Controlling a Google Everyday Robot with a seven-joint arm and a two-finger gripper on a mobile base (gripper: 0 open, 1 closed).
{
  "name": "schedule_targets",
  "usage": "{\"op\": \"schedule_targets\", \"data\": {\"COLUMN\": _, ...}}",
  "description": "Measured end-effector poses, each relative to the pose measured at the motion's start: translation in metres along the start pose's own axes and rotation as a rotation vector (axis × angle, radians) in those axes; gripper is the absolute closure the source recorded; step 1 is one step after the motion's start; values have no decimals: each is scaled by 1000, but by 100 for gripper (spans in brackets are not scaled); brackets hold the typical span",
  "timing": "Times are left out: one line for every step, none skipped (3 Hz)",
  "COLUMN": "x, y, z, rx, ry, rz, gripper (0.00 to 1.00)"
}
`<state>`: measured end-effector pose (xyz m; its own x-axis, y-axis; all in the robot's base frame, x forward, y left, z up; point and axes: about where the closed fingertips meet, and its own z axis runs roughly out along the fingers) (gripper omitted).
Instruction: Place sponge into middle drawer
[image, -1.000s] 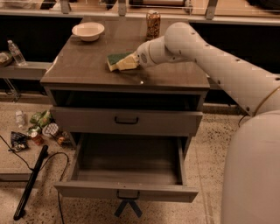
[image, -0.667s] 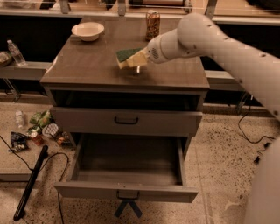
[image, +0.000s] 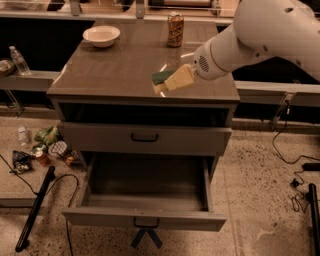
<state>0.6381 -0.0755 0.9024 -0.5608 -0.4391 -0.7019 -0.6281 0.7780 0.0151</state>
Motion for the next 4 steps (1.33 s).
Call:
{"op": "schedule_targets", "data": {"x": 47, "y": 33, "z": -25, "rx": -14, "ry": 80, "rz": 164, "gripper": 100}}
{"op": "schedule_targets", "data": {"x": 127, "y": 90, "z": 3, "rx": -80, "ry": 200, "rz": 316, "gripper": 100}}
{"op": "schedule_targets", "data": {"x": 124, "y": 89, "z": 2, "rx": -80, "ry": 193, "rz": 315, "gripper": 100}}
{"op": "schedule_targets", "data": {"x": 181, "y": 79, "z": 58, "rx": -144, "ry": 260, "rz": 425, "gripper": 100}}
